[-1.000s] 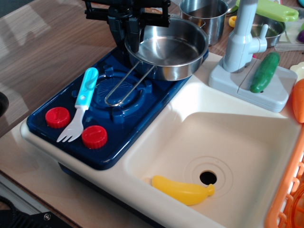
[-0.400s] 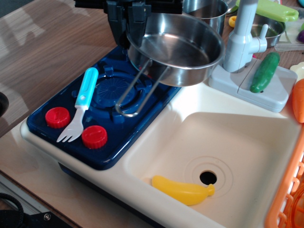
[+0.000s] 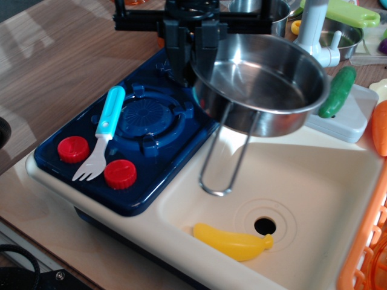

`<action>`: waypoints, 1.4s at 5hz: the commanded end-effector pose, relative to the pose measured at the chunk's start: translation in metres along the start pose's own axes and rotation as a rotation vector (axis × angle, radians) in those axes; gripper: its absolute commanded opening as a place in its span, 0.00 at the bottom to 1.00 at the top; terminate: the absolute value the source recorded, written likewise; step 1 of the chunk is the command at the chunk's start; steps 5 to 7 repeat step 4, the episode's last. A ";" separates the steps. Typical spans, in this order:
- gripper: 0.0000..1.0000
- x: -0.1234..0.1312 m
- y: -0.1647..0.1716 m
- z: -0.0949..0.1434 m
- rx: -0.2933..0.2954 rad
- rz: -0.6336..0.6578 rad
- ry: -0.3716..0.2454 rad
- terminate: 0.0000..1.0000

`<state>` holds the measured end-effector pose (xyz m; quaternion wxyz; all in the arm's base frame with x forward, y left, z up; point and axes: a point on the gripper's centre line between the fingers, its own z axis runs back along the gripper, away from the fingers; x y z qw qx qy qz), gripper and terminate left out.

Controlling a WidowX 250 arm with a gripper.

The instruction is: Put pan from stove to sink

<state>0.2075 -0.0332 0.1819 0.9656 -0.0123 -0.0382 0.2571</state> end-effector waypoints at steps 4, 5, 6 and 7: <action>1.00 -0.007 -0.009 0.000 -0.062 -0.009 -0.032 1.00; 1.00 -0.007 -0.009 0.000 -0.062 -0.009 -0.032 1.00; 1.00 -0.007 -0.009 0.000 -0.062 -0.009 -0.032 1.00; 1.00 -0.007 -0.009 0.000 -0.062 -0.009 -0.032 1.00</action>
